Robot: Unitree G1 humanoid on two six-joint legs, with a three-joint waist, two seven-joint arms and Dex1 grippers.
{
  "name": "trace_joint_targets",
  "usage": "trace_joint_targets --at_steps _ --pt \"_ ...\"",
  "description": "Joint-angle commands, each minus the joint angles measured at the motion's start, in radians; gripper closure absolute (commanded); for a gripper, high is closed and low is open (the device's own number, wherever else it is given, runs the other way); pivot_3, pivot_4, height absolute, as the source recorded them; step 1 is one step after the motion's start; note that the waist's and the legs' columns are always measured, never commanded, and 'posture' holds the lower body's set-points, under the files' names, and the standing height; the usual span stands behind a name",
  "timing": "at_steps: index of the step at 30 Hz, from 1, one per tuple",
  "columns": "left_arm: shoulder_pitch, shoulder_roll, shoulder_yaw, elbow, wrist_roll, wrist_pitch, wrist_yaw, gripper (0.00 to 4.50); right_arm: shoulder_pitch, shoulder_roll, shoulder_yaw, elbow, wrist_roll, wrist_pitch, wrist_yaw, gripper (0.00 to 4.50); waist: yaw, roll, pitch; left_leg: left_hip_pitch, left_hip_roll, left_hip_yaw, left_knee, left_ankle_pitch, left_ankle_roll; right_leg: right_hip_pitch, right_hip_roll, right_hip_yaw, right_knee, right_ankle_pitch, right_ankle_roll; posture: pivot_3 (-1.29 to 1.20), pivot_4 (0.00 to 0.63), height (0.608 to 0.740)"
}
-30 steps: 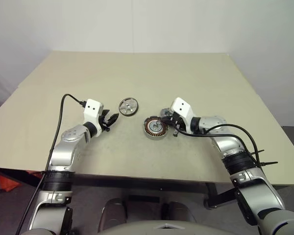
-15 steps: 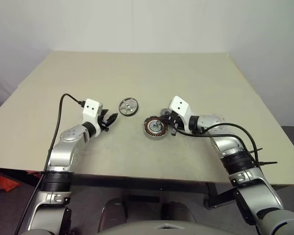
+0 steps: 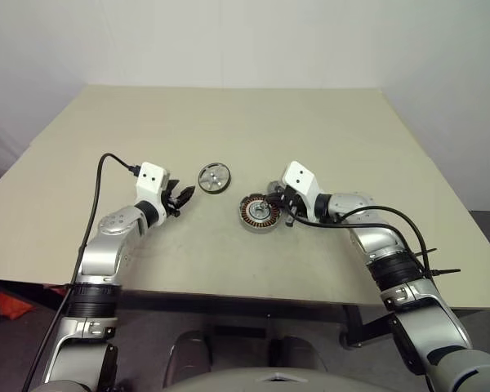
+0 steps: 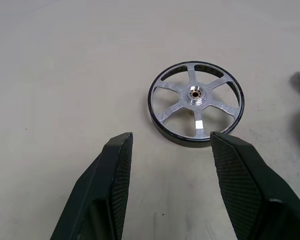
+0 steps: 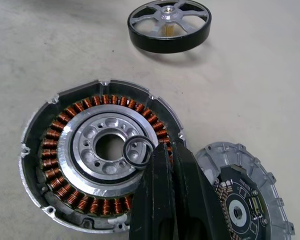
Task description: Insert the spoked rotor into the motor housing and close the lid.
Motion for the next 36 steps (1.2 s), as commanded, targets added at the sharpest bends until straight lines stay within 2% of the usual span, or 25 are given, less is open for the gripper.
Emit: trace_joint_targets --at_steps 1,36 --pt "-0.016 0.012 0.018 -0.015 -0.008 -0.024 0.001 1.89 -0.039 0.003 -0.006 0.006 -0.002 -0.033 -0.006 4.36 0.0 0.0 0.0 0.0 0.0 0.0 0.0 0.0 0.0 0.0 0.0 0.0 0.0 0.0 0.0 0.0 0.0 0.74" --pt "-0.058 0.058 0.042 0.047 -0.009 -0.054 -0.009 1.89 -0.003 0.01 0.001 -0.025 0.0 -0.045 -0.001 4.36 0.0 0.0 0.0 0.001 0.0 0.0 0.0 0.0 -0.001 0.0 0.0 0.0 0.002 0.0 0.0 0.0 0.0 0.74"
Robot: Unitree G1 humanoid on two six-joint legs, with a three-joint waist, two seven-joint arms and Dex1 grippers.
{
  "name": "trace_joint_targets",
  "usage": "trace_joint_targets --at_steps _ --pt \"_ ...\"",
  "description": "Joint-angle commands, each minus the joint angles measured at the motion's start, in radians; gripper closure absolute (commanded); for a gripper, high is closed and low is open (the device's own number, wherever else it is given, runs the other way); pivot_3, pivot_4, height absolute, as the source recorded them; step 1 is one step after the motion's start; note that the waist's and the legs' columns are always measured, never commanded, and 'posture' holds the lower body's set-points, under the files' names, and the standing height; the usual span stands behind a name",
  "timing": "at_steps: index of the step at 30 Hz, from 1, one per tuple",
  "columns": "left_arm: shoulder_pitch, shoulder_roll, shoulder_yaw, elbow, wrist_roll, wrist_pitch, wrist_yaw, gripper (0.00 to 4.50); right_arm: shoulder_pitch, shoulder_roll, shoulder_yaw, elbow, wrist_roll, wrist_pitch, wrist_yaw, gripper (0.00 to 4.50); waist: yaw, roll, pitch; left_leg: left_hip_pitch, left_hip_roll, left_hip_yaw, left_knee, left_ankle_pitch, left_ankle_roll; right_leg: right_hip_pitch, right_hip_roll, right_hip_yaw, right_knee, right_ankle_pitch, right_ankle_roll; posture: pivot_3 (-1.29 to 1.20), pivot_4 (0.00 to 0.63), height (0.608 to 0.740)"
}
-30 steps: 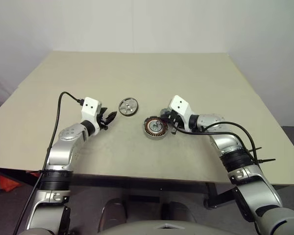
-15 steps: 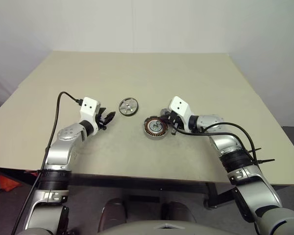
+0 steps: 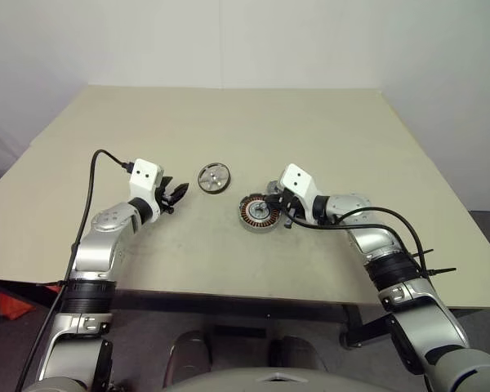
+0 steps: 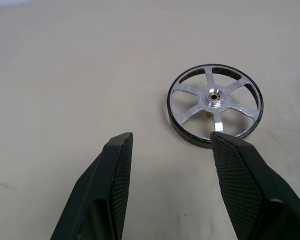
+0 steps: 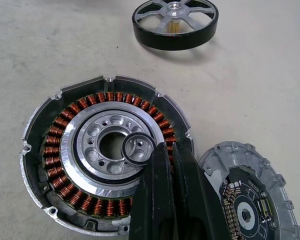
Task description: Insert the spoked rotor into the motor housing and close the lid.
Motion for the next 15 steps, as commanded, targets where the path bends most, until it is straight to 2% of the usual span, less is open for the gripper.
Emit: trace_joint_targets --at_steps 1,15 --pt "-0.038 0.02 0.028 0.008 -0.009 -0.03 -0.006 1.89 -0.004 -0.003 -0.009 -0.051 0.01 -0.018 0.0 4.36 0.0 0.0 0.0 0.0 0.0 0.0 0.0 0.0 0.0 0.0 0.0 0.0 0.0 0.0 0.0 0.0 0.0 0.74" --pt "-0.059 0.039 0.044 0.054 -0.007 -0.057 -0.003 1.89 0.005 -0.015 -0.014 -0.1 0.027 0.005 0.02 4.36 0.0 0.0 0.0 0.0 0.0 0.0 0.0 0.0 0.0 0.0 0.0 0.0 0.0 0.0 0.0 0.0 0.0 0.74"
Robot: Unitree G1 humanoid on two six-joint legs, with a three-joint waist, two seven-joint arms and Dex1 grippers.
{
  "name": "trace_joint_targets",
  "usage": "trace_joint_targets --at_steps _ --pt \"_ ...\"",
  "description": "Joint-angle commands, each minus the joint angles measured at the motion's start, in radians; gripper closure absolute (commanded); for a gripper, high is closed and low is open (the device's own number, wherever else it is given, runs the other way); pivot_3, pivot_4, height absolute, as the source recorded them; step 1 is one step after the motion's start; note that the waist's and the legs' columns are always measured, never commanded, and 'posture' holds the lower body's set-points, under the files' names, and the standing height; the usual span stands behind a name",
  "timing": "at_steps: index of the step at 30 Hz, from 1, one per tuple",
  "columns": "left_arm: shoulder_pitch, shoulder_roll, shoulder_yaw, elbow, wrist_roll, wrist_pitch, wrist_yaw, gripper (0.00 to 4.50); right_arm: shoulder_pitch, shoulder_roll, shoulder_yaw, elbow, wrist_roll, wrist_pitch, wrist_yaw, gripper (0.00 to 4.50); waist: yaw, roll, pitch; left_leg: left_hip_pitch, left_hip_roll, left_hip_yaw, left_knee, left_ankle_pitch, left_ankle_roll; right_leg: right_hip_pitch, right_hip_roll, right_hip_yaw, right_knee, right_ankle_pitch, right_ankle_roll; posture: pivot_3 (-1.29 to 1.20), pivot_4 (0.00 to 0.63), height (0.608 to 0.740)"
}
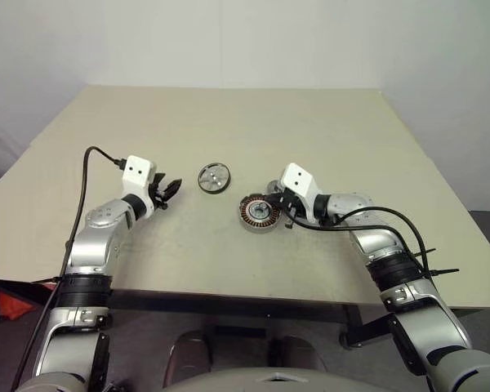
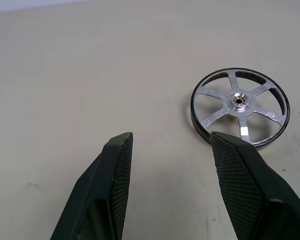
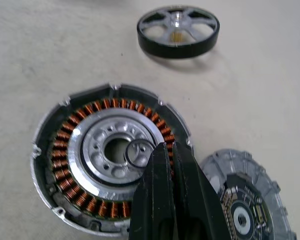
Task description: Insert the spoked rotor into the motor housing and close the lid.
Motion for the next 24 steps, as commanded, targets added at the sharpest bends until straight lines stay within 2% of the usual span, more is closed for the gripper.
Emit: trace_joint_targets --at_steps 1,18,24 --pt "-0.029 0.018 0.024 -0.006 -0.008 -0.024 -0.002 1.89 -0.002 -0.004 -0.014 -0.053 0.019 0.003 0.002 4.36 0.0 0.0 0.0 0.0 0.0 0.0 0.0 0.0 0.0 0.0 0.0 0.0 0.0 0.0 0.0 0.0 0.0 0.74" --pt "-0.02 0.016 0.016 -0.021 -0.003 -0.024 -0.004 1.89 -0.031 0.025 -0.007 0.078 0.001 -0.048 -0.034 4.36 0.0 0.0 0.0 0.0 0.0 0.0 0.0 0.0 0.0 0.0 0.0 0.0 0.0 0.0 0.0 0.0 0.0 0.74" --pt "-0.026 0.02 0.02 -0.012 -0.001 -0.027 -0.004 1.89 -0.021 0.018 -0.009 0.052 0.007 -0.041 -0.024 4.36 0.0 0.0 0.0 0.001 0.0 0.0 0.0 0.0 0.0 0.0 0.0 0.0 0.001 0.0 0.0 0.0 0.0 0.74"
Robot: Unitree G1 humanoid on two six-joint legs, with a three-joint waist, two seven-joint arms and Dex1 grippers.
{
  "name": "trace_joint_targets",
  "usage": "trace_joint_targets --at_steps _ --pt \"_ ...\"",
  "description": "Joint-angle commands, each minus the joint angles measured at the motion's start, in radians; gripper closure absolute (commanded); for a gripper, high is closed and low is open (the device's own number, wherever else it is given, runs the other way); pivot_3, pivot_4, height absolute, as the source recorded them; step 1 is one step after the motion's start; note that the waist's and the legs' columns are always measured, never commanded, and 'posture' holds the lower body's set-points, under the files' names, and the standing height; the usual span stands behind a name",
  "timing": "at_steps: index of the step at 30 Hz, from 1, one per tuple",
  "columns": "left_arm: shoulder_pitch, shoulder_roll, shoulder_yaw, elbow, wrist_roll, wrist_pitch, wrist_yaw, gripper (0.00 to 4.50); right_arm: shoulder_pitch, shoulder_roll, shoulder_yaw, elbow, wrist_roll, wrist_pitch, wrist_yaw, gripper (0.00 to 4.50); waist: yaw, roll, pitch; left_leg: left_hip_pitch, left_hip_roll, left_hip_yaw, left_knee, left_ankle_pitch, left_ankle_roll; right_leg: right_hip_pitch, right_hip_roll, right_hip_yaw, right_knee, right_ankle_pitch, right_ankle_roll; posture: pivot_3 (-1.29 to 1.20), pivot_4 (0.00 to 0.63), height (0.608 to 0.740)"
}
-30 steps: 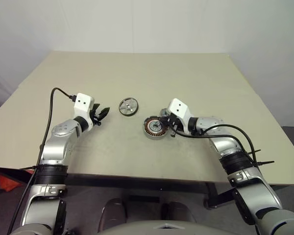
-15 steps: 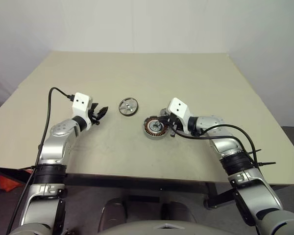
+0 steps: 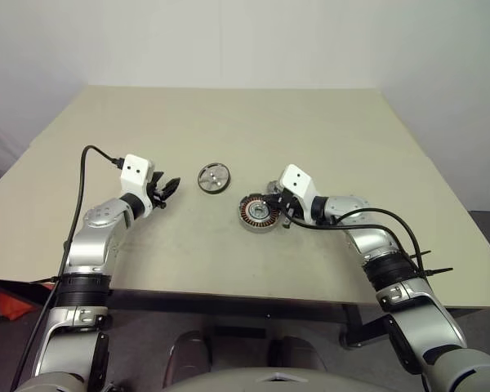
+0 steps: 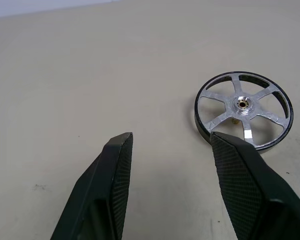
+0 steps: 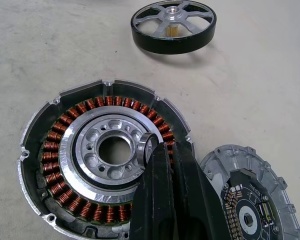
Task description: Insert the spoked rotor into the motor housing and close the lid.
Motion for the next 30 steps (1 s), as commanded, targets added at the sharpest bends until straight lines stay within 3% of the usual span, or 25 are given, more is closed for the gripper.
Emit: trace_joint_targets --at_steps 1,15,30 --pt "-0.026 0.018 0.015 -0.013 -0.003 -0.024 -0.004 1.89 -0.011 -0.007 -0.01 -0.035 0.008 -0.002 0.008 4.36 0.0 0.0 0.0 0.0 0.0 0.0 0.0 0.0 0.0 0.0 0.0 0.0 0.0 0.0 0.0 0.0 0.0 0.74" --pt "-0.044 0.027 0.022 0.019 -0.002 -0.042 -0.003 1.89 0.023 -0.022 -0.012 -0.18 0.031 0.064 0.031 4.36 0.0 0.0 0.0 0.0 0.0 0.0 0.0 0.0 0.0 0.0 0.0 0.0 0.0 0.0 0.0 0.0 0.0 0.74" --pt "-0.035 0.025 0.016 0.011 -0.002 -0.042 0.0 1.89 -0.006 -0.002 -0.006 -0.044 -0.006 0.014 -0.021 4.36 0.0 0.0 0.0 0.0 0.0 0.0 0.0 0.0 0.0 0.0 0.0 0.0 0.0 0.0 0.0 0.0 0.0 0.74"
